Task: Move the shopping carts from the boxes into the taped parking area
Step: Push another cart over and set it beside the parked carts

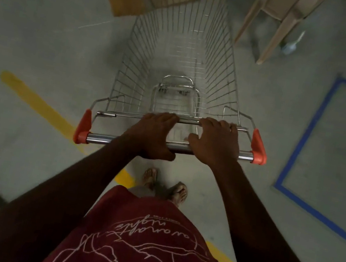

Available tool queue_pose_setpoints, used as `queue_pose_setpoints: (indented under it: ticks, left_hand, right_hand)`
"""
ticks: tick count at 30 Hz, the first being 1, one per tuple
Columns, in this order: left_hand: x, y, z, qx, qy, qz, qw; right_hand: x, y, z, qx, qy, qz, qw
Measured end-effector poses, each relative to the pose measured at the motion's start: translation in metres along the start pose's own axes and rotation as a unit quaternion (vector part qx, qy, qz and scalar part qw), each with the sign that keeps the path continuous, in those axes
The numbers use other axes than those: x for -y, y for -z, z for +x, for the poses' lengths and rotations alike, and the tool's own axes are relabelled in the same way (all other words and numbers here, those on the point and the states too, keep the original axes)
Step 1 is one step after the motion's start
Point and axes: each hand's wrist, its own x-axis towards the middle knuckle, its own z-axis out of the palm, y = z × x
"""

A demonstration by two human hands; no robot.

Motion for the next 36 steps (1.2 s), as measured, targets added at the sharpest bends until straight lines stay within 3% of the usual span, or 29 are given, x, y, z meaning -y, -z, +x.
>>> queue_pose_setpoints:
  ticks: [9, 20, 36]
  left_hand:
    - [-0.072, -0.013, 0.042, 0.027, -0.099, 0.025, 0.994]
    - [-0.17, -0.027, 0.068, 0.056, -0.189, 0.069, 0.978]
    - [-0.397, -0.067, 0.126, 0.06, -0.199, 0.089, 0.974]
  right_hand:
    - [-0.067, 0.005, -0.049, -0.019, -0.142, 0.051, 0.988]
    - [-0.142, -0.002, -0.113, -0.063, -0.257, 0.084, 0.961]
    - [-0.364, 0.006, -0.193, -0.09, -0.268, 0.088, 0.955]
